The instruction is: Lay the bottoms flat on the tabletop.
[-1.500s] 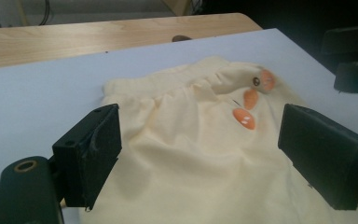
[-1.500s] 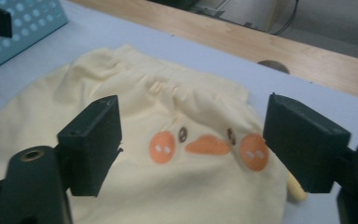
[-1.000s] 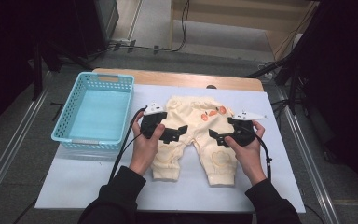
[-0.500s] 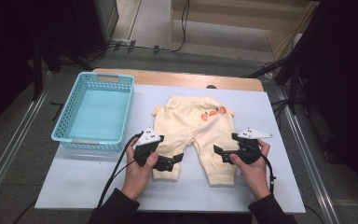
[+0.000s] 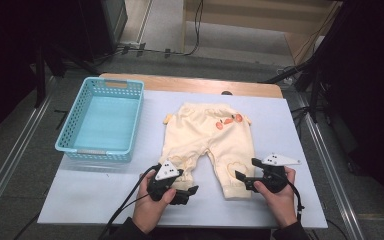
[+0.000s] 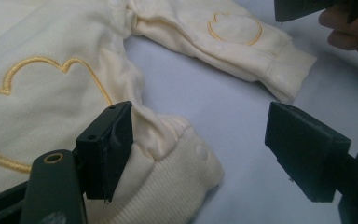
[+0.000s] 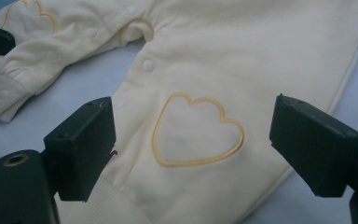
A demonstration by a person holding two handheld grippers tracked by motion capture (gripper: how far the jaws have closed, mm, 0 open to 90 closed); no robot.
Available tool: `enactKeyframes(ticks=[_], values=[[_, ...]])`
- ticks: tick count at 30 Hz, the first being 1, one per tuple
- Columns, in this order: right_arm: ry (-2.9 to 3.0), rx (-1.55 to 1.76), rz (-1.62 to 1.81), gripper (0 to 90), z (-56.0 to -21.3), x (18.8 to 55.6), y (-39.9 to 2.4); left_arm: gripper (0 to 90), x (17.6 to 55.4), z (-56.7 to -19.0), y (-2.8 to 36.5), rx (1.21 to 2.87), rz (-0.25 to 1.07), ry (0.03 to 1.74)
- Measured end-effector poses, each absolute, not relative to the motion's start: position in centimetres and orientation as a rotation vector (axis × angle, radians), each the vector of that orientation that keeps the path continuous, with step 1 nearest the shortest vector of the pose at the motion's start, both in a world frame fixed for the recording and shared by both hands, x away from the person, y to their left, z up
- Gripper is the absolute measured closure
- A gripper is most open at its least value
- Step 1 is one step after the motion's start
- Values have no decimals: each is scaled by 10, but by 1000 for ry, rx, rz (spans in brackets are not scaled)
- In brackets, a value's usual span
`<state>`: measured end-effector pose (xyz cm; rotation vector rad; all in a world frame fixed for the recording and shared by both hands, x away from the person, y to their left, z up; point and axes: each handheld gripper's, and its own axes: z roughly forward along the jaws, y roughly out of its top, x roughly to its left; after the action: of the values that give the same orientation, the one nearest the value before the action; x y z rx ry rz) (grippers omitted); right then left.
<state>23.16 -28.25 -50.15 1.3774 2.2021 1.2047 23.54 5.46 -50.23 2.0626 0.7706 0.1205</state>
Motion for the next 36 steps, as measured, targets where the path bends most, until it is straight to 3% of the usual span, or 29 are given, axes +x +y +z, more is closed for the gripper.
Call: enactKeyframes(ticks=[8, 13, 19, 25, 29, 36], values=[[2271, 1410, 1140, 179, -514, 211, -286, 230, 229, -506, 53, 2089, 143, 789], [2318, 1405, 1116, 254, -521, 203, -287, 262, 224, -509, 49, 2132, 179, 797], [2340, 1375, 1094, 309, -522, 197, -283, 471, 220, -510, 47, 2161, 294, 829], [2312, 1361, 1018, 568, -520, 195, -283, 706, 222, -508, 53, 2143, 288, 815], [2315, 1366, 1034, 708, -518, 196, -284, 742, 221, -499, 54, 2118, 255, 755], [2293, 1362, 1090, 741, -510, 189, -292, 784, 216, -496, 53, 2134, 173, 704]])
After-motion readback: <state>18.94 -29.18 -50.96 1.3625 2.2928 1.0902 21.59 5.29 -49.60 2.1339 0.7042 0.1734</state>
